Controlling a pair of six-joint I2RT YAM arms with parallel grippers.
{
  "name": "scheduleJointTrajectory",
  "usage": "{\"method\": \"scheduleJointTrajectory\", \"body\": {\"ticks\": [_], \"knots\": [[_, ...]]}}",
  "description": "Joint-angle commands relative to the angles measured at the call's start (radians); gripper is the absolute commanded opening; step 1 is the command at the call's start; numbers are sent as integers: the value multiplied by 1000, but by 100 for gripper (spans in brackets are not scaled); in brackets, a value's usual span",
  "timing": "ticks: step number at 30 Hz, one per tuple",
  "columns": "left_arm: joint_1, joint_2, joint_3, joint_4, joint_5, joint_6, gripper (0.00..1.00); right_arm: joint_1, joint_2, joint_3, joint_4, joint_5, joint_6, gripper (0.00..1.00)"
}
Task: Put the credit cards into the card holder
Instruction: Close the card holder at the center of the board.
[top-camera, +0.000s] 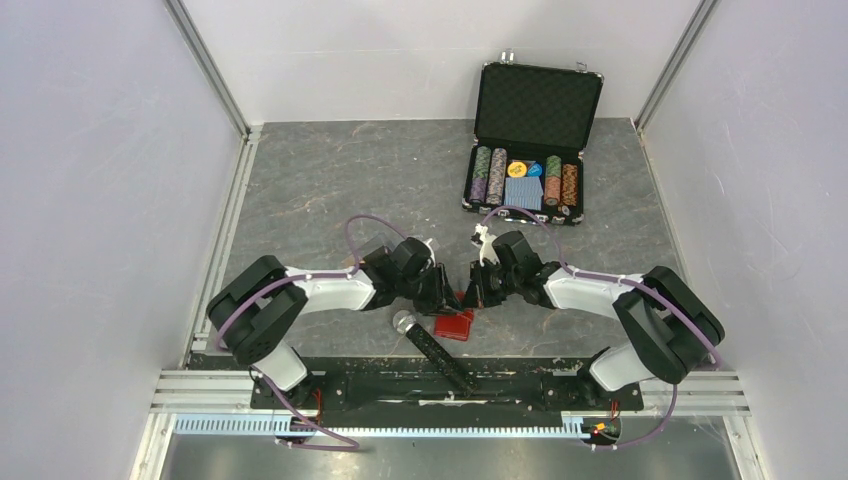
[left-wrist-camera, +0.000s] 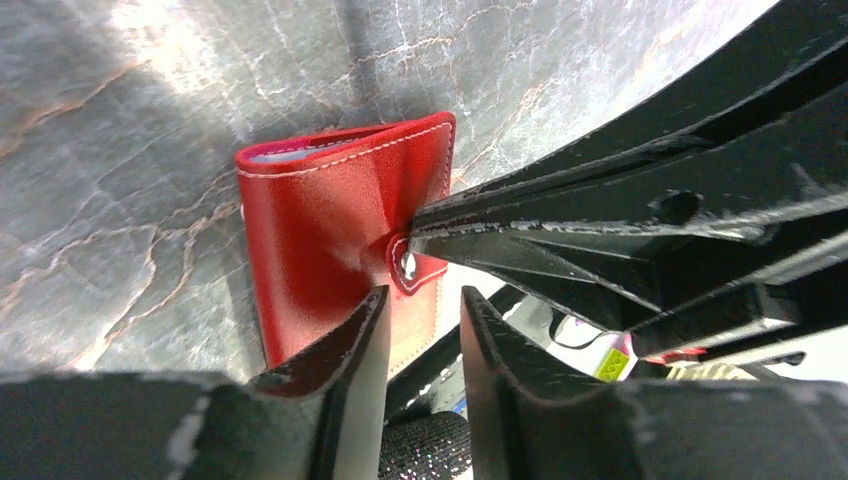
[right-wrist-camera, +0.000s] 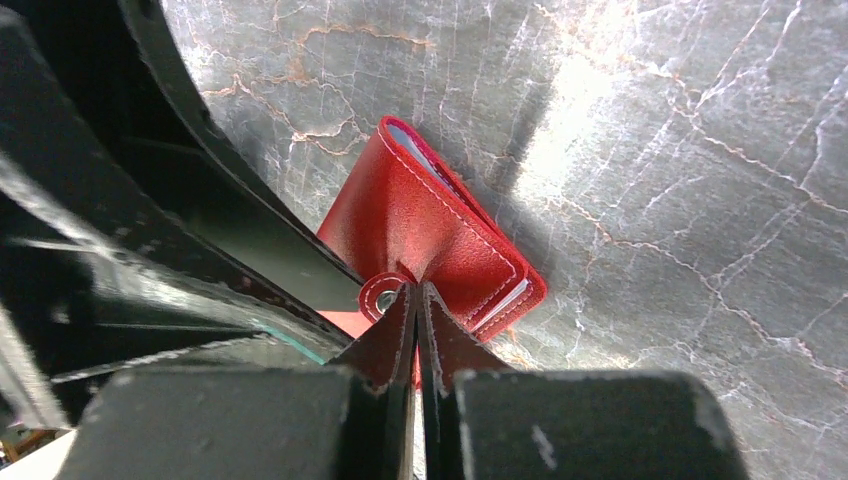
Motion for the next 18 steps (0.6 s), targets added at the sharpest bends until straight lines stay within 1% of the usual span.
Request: {"method": "scheduleJointTrajectory", "body": {"ticks": [1,4,7,10,15,17,18], "knots": [[17,-88,26,-94,-66,30,41,13,29,-5,-85,66,-24,0],[22,-105,44,-179,-106,63,40,13,24,-3,-85,70,-22,0],[27,-76,51,-188,-92,82,38,13,23,-1,-84,68,-20,0],[27,-34,53,-151,-50,82,33,15,18,-1,-82,67,-17,0],[27,20,52,-45,9,51,33,15,10,0,-83,71,-15,0],[27,30,55,-26,18,43,33,15,10,2,-84,68,-17,0],[27,34,57,-25,17,43,31,14,10,2,-85,67,-16,0]]}}
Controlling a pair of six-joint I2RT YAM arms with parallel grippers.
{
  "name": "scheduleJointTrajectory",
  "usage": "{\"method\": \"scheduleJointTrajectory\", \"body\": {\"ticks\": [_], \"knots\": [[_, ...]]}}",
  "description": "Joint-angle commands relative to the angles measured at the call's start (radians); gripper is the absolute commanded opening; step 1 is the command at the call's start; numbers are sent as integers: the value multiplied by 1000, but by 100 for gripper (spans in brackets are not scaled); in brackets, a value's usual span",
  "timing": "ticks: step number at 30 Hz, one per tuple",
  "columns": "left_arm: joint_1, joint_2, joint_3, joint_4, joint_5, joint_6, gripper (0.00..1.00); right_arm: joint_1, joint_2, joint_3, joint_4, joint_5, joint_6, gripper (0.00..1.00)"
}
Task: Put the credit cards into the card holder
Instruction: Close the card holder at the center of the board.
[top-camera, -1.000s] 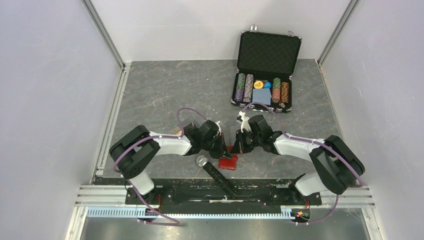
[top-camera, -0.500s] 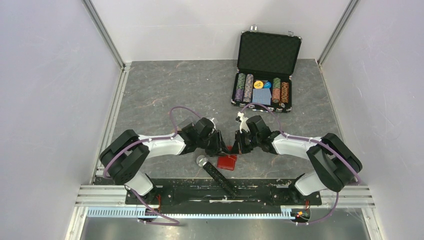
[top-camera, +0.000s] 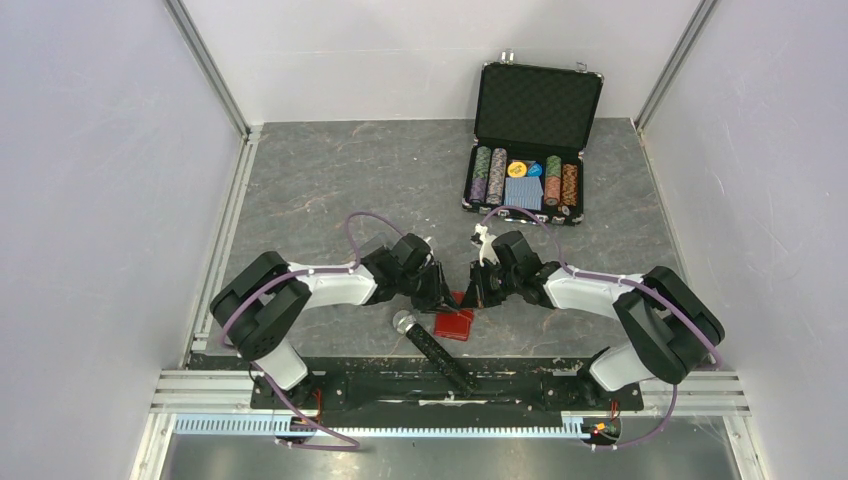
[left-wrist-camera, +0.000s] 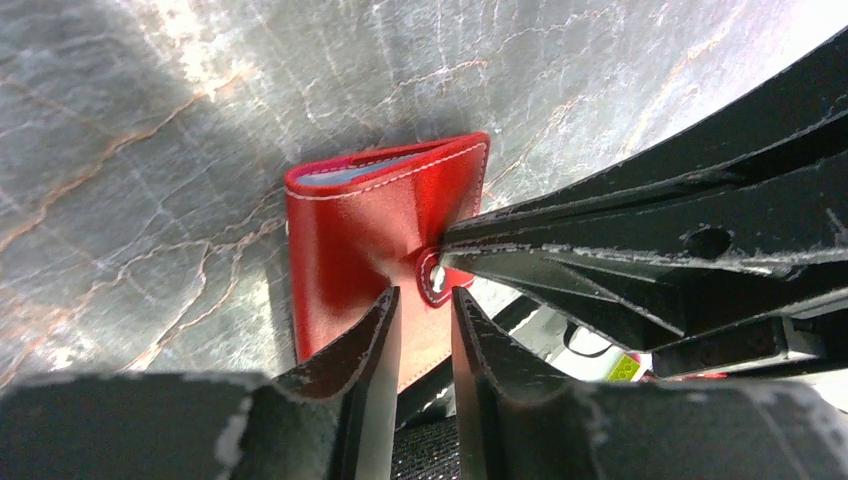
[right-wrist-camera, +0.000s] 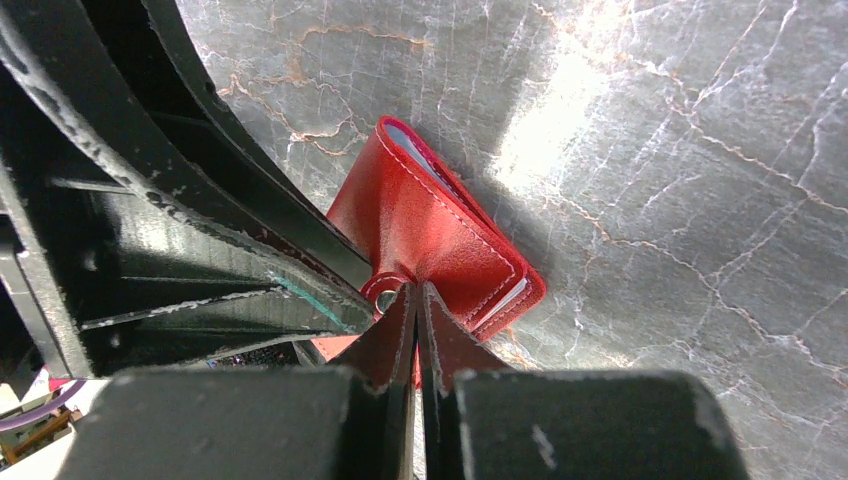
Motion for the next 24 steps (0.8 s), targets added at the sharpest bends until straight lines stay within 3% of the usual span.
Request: {"method": "scheduleJointTrajectory", "body": {"ticks": [1,6,24], "knots": [[-3,35,29,63,24,6,28,12,11,-1,-78,58,-17,0],[-3,43,24,57,11,5,2,12,10,-1,-79,58,-18,0],[-24,12,32,43,-7,29,2,12,-116,15,-113,78,-7,0]]}}
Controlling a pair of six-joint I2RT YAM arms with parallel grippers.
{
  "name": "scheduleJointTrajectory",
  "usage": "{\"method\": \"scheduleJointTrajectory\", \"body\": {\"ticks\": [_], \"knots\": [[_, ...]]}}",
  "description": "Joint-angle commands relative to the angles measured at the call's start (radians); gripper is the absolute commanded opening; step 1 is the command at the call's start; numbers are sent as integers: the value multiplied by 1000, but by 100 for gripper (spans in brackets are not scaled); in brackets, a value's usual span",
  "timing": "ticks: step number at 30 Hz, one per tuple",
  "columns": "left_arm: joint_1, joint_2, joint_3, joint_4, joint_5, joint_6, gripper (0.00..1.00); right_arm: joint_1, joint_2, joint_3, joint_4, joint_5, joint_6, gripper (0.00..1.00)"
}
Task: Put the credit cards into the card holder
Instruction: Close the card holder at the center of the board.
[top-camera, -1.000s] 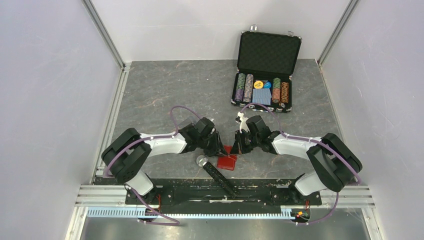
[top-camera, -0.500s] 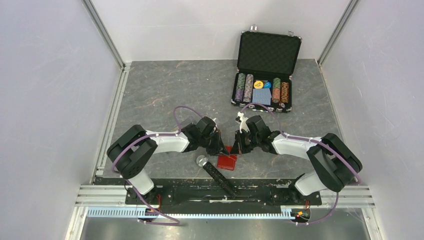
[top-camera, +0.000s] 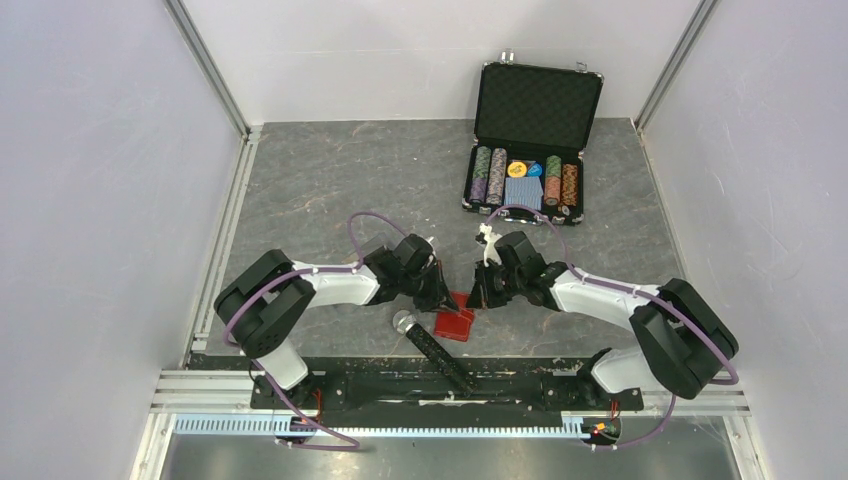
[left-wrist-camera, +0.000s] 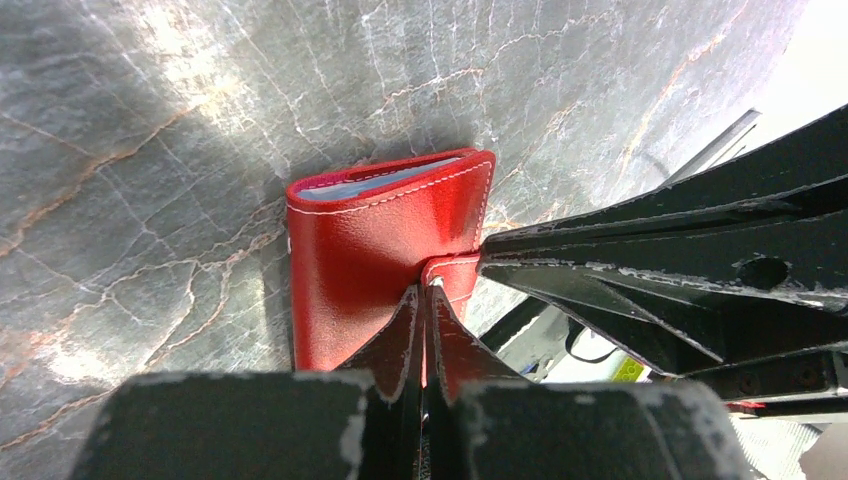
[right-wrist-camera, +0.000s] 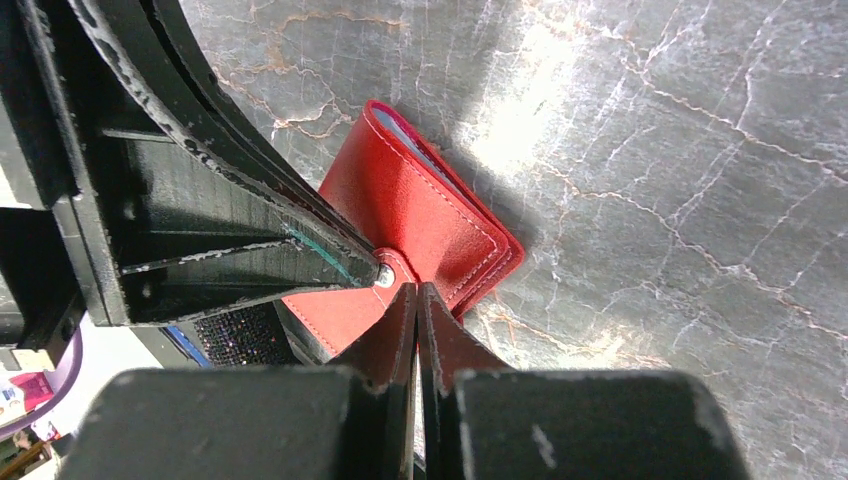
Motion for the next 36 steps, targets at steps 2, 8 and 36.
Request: {"method": "scheduleJointTrajectory", "body": {"ticks": [2,8,36], "knots": [[-20,-14,22,25,-2,31,2,1,-35,5,-8,14,-5,0],[-23,-5,25,30,-7,34,2,3,-29,-10,24,-8,7,0],[-67,-63,137,-169,-130,116,2,51,-44,1,23,56,26,0]]}}
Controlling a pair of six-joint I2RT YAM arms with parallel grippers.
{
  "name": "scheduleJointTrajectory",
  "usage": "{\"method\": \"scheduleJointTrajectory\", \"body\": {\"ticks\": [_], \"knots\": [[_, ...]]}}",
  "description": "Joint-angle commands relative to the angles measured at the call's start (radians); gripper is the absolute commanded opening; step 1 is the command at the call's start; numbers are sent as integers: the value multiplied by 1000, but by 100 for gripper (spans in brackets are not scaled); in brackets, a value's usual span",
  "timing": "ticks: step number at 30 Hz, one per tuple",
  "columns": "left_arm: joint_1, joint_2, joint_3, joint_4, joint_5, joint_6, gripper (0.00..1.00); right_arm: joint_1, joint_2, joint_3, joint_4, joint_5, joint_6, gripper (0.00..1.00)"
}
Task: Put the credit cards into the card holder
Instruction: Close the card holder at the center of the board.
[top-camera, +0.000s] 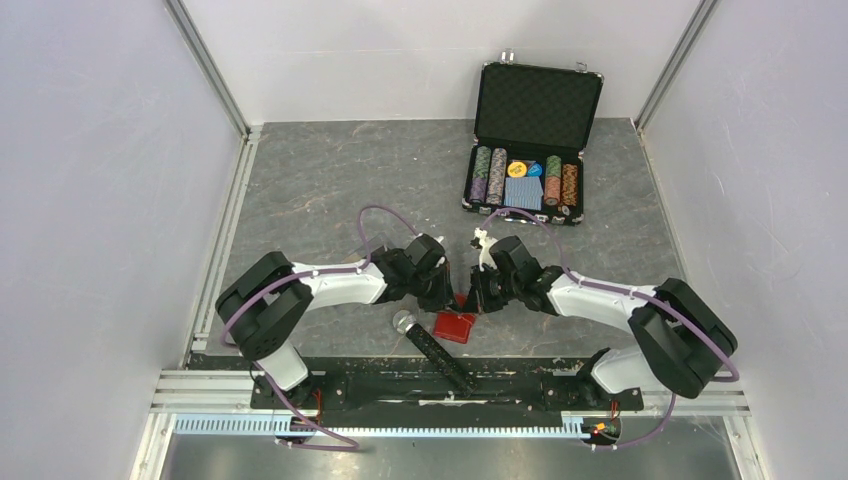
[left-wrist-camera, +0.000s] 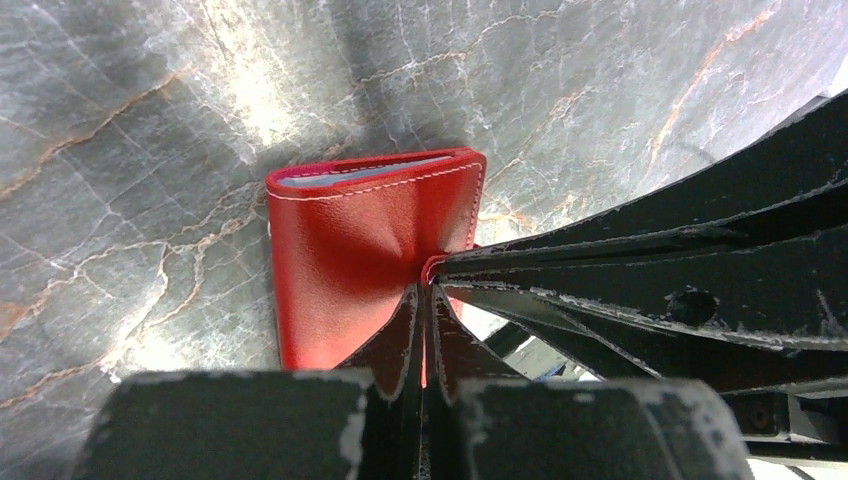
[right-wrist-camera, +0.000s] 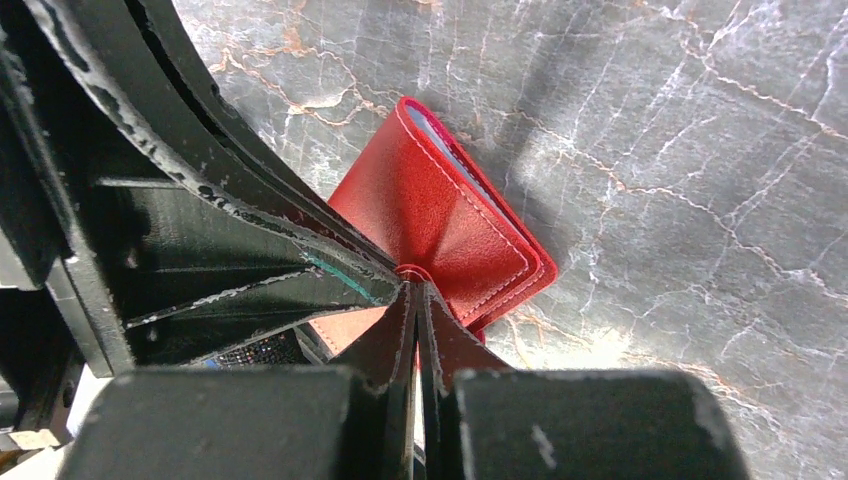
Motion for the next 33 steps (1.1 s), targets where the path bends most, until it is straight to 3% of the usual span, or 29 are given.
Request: {"method": "scheduleJointTrajectory", "body": {"ticks": [1,33], "knots": [[-5,-69,63,-46,-50,65,2,8,-59,17,-11,52,3,0],[-58,-1,105,-273,-236,118,2,40,29,-4,100,-9,40,0]]}}
